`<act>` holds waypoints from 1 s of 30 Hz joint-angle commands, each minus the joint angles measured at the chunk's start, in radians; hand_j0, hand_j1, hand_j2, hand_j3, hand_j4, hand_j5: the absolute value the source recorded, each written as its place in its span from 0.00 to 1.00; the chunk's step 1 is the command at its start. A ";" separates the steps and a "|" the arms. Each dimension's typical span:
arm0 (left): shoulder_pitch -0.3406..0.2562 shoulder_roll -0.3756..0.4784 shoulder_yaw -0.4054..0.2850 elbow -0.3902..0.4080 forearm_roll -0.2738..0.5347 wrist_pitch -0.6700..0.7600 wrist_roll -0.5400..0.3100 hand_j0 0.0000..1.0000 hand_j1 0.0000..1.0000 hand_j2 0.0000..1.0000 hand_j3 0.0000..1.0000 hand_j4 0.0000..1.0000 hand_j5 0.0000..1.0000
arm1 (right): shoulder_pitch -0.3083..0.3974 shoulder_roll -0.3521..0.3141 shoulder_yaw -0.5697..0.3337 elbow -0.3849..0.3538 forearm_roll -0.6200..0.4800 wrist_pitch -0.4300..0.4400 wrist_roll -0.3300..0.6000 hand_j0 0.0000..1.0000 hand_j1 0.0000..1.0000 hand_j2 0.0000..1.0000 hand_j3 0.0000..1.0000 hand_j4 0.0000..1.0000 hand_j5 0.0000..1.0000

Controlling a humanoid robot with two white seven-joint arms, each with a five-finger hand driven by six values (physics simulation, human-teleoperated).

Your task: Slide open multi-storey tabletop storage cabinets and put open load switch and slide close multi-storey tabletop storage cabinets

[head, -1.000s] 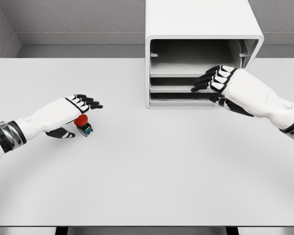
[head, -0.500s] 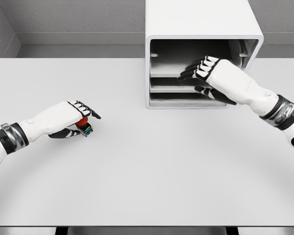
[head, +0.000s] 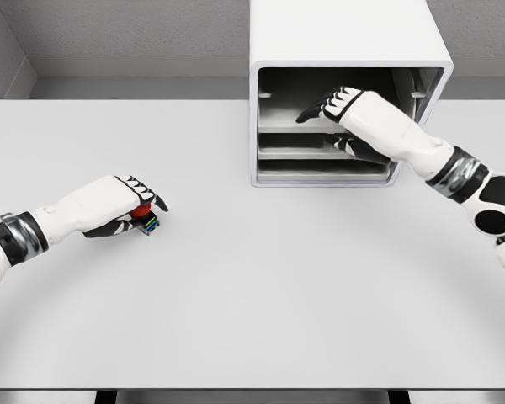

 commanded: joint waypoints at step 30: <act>-0.012 -0.002 0.016 -0.007 0.006 0.003 0.000 0.36 0.36 0.36 0.36 0.36 0.36 | -0.031 0.066 0.037 0.137 -0.003 0.000 0.037 0.72 0.72 0.72 0.72 0.72 0.72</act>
